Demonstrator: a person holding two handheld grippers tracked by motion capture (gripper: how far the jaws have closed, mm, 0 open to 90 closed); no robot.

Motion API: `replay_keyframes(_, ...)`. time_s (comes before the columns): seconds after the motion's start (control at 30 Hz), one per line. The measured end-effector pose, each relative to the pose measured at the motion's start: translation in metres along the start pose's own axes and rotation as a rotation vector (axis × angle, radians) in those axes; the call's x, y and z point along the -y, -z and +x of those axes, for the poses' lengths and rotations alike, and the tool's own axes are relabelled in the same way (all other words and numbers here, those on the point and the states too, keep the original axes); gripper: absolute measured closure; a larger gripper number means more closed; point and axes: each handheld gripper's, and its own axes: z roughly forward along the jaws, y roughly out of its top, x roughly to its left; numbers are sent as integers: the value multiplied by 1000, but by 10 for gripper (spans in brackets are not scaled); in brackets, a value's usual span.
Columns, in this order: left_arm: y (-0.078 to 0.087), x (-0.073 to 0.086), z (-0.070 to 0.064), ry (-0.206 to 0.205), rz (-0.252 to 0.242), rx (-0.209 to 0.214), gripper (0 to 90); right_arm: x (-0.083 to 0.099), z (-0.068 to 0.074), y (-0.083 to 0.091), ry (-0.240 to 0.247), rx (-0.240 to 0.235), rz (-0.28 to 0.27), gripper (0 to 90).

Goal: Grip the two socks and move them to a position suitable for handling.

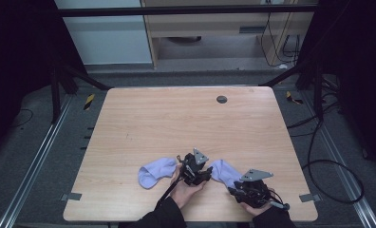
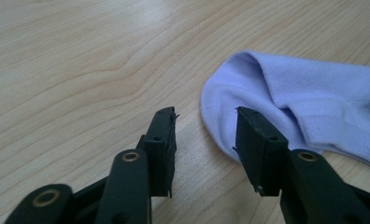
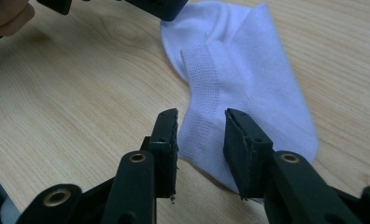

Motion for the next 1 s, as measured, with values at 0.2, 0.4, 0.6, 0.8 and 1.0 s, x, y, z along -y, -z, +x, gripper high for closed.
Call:
replay_keyframes(0.2, -4, -1, -1, 11, 17, 26, 672, 0, 1, -3, 8, -9, 31, 697)
replay_keyframes(0.4, -7, 0, -4, 2, 35, 48, 773, 0, 1, -4, 3, -20, 47, 757)
replay_keyframes(0.6, -7, 0, -5, 0, 33, 62, 867, -2, 2, -4, -1, -29, 61, 831)
replay_keyframes(0.8, -7, -1, -4, -2, 31, 66, 882, -3, 3, -3, -1, -32, 56, 867)
replay_keyframes(1.0, -4, -1, -5, -13, 18, 67, 886, -7, 0, 10, -33, -37, -50, 867)
